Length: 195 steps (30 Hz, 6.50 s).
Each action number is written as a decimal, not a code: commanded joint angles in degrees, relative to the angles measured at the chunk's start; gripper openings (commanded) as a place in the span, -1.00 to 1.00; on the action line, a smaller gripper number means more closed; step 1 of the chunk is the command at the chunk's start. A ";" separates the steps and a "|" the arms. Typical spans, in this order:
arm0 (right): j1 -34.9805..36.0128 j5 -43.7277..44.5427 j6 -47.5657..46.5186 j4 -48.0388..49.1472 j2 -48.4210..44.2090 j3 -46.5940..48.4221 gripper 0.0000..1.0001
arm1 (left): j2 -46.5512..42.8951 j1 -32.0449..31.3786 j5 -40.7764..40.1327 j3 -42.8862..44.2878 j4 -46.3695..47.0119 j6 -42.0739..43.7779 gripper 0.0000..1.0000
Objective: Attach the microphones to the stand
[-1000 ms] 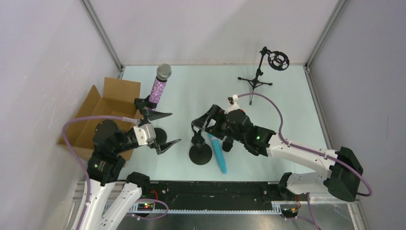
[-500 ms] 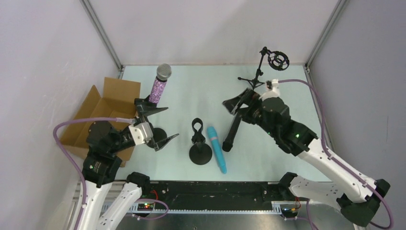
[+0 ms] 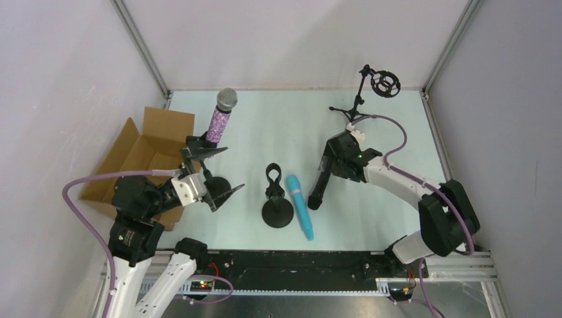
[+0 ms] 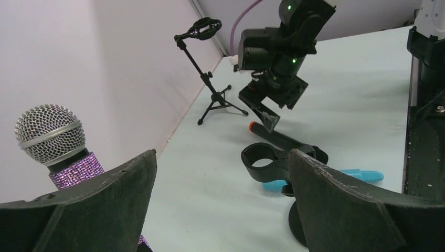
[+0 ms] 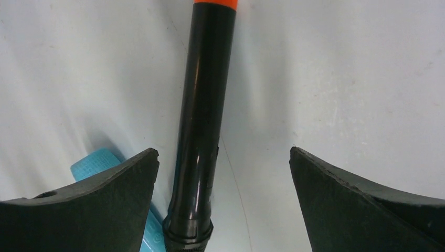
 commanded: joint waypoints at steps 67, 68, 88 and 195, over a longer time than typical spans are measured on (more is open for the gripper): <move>10.68 -59.75 8.67 1.76 -28.24 19.48 -0.77 | 13.45 -24.45 -3.26 1.50 0.84 100.55 0.96; 10.99 -59.87 9.00 2.72 -28.11 19.49 -0.77 | 13.73 -24.65 -3.64 1.70 0.90 100.74 0.97; 15.83 -59.10 11.36 8.42 -23.87 19.47 -0.77 | 14.68 -26.49 -9.71 4.34 4.69 90.93 0.82; 21.09 -46.10 -30.01 41.42 -20.06 33.72 0.31 | 24.68 -33.42 -14.45 21.84 19.18 -21.13 -1.00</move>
